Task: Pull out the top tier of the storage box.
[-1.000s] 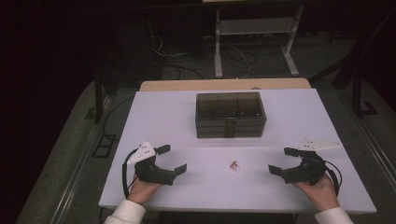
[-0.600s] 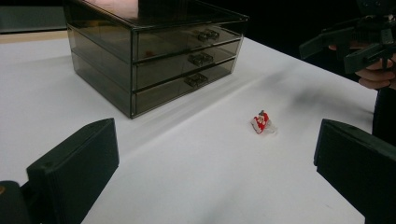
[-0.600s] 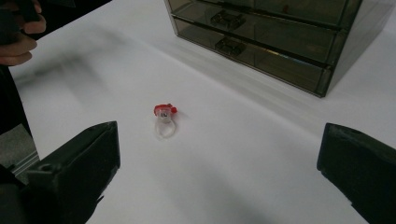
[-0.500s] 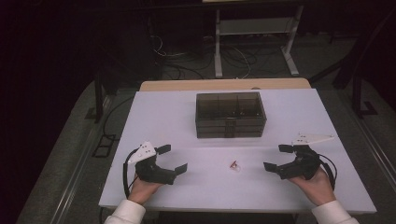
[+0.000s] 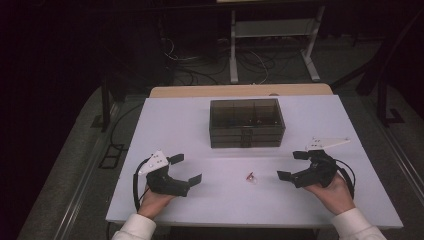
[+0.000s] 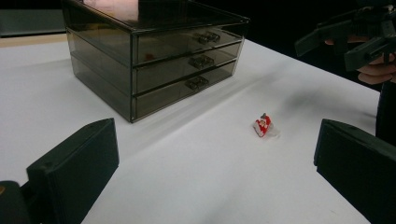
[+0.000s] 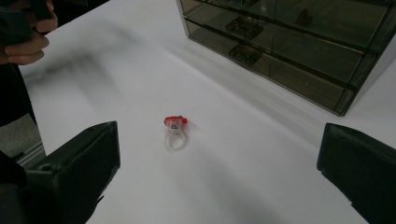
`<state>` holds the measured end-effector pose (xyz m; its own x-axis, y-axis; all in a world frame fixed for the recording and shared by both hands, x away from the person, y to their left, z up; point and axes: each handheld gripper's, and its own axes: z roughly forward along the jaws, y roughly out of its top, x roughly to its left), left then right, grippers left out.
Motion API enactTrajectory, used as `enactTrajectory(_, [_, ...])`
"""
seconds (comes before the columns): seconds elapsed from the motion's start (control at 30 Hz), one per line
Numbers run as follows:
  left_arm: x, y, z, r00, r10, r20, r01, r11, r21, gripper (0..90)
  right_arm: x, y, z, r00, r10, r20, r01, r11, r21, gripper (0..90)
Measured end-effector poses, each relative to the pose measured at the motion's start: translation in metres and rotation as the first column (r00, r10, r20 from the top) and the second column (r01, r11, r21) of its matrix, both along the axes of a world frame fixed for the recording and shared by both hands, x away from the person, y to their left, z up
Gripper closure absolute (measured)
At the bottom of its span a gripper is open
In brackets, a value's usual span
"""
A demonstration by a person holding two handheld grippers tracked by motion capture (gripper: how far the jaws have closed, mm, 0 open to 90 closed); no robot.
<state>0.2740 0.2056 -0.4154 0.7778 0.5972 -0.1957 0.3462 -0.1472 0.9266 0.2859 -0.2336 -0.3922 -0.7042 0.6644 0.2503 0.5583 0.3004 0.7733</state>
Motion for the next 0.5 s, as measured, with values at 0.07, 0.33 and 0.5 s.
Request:
enactTrajectory(0.07, [0.001, -0.001, 0.000, 1.0000, -0.003, 0.001, 0.003, 1.0000, 0.002, 0.0, 0.001, 0.001, 0.002, 1.0000, 0.000, 0.001, 0.000, 1.000, 0.000, 0.0])
enactTrajectory(0.33, [0.004, -0.003, -0.001, 0.9999, -0.017, 0.005, 0.017, 0.9998, 0.006, 0.0, 0.009, 0.005, 0.009, 1.0000, 0.006, -0.007, -0.006, 1.000, 0.006, 0.0])
enactTrajectory(0.5, [0.005, -0.004, -0.002, 0.9997, -0.023, 0.003, 0.023, 0.9997, 0.008, 0.0, 0.013, 0.009, 0.012, 0.9999, 0.010, -0.007, -0.010, 1.000, 0.005, 0.0])
